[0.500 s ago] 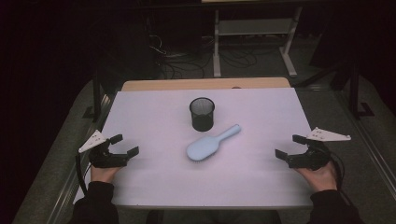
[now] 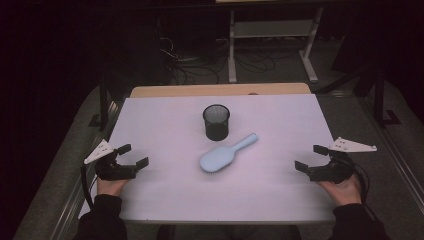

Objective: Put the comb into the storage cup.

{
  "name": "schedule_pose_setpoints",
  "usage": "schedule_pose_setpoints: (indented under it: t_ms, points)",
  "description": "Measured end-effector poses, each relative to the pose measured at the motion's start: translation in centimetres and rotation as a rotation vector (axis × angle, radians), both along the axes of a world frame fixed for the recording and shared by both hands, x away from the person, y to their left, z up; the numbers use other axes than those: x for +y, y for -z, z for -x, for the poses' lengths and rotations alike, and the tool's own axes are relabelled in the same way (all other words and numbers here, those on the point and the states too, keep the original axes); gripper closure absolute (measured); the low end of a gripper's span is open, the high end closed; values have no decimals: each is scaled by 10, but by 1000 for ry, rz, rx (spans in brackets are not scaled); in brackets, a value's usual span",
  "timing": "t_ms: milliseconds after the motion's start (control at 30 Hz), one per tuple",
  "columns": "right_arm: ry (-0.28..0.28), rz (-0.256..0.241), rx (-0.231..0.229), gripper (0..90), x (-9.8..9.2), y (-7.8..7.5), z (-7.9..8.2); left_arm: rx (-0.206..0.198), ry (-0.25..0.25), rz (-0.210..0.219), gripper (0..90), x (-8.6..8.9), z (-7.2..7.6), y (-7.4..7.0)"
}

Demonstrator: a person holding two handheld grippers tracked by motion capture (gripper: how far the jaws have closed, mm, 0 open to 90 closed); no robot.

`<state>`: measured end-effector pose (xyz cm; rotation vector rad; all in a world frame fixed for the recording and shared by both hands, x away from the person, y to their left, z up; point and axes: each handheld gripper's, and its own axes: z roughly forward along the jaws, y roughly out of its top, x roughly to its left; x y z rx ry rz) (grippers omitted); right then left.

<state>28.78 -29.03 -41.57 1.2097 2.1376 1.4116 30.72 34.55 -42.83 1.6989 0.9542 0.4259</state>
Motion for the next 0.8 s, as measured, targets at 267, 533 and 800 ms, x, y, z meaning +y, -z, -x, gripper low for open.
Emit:
schedule_pose_setpoints:
  t_ms: [267,533,800]
  points:
    - [-3,32,-22,0,0,-7,1,-5,-12,-7,0,0,3,0]
    - [-11,27,-25,0,-3,-18,-1,-30,-17,-11,0,-1,6,1]
    - [-41,48,-8,0,-1,-30,-9,-42,-19,-9,0,-2,8,1]
